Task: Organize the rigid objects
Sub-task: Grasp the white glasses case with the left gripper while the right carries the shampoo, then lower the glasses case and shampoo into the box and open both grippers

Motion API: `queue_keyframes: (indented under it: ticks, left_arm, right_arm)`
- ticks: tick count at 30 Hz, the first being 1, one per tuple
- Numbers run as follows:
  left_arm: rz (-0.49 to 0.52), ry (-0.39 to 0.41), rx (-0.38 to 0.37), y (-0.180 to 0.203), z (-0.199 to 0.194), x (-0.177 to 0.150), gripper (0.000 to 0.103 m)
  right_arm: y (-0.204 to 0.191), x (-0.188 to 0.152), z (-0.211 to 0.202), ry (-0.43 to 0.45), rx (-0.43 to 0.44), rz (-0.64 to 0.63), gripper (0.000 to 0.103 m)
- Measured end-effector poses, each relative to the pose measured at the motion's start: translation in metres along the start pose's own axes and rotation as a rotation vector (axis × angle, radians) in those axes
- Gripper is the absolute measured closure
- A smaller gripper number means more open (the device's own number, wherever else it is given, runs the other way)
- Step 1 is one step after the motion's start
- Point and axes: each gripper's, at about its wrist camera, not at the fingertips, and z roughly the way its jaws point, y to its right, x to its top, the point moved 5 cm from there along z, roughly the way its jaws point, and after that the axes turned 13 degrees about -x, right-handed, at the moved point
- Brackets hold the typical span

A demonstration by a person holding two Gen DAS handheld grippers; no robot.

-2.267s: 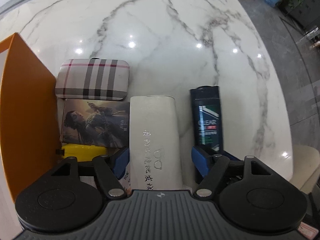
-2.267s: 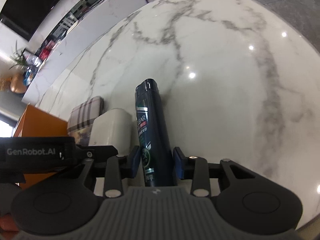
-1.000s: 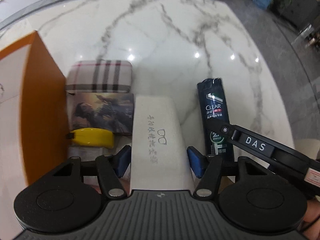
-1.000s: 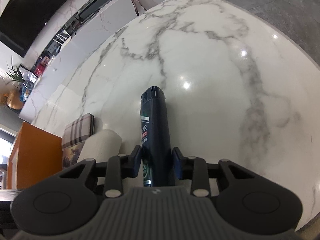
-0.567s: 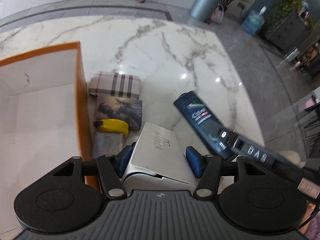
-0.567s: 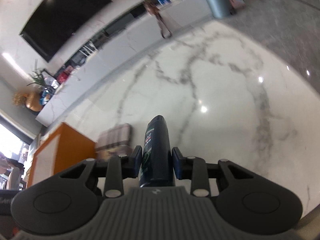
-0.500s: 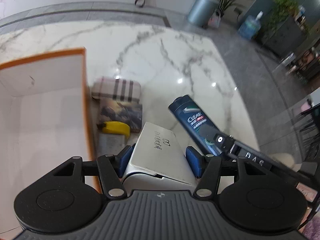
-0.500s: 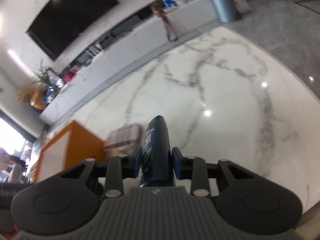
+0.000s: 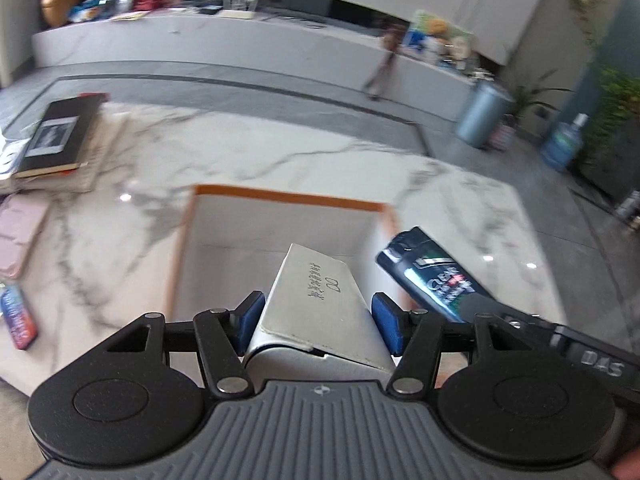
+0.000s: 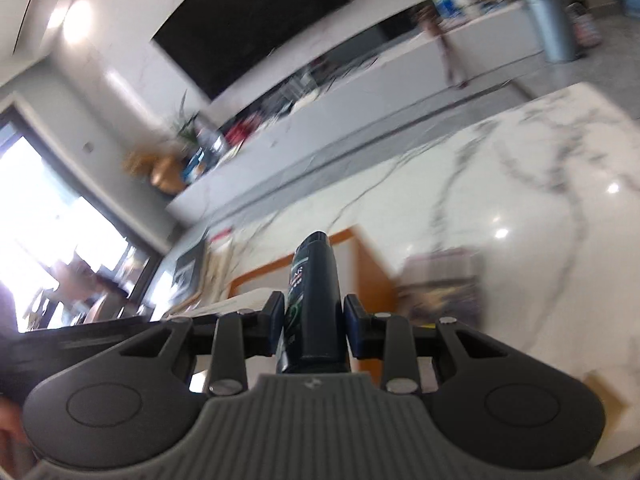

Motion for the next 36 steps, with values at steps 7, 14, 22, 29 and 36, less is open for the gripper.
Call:
queue_keyframes:
  ticks: [7, 14, 22, 29, 36]
  left_arm:
    - [0.072, -0.03, 0.093, -0.031, 0.041, -0.009, 0.035]
    - [0.234, -0.046, 0.149, -0.036, 0.068, -0.009, 0.035]
    - [0.261, -0.077, 0.194, -0.044, 0.092, -0.012, 0.035]
    - [0.338, -0.159, 0.241, -0.045, 0.097, -0.015, 0.032]
    - [0.313, -0.139, 0.204, -0.05, 0.083, -0.012, 0.032]
  right_arm:
    - [-0.041, -0.011, 0.076, -0.093, -0.089, -0.152, 0.07]
    - [-0.051, -0.002, 0.122, -0.122, -0.133, -0.215, 0.07]
    - [-0.055, -0.005, 0.148, -0.142, -0.155, -0.25, 0.07]
    - [-0.055, -0.013, 0.155, -0.169, -0.159, -0.248, 0.07]
    - [-0.057, -0.022, 0.156, -0.203, -0.167, -0.228, 0.07]
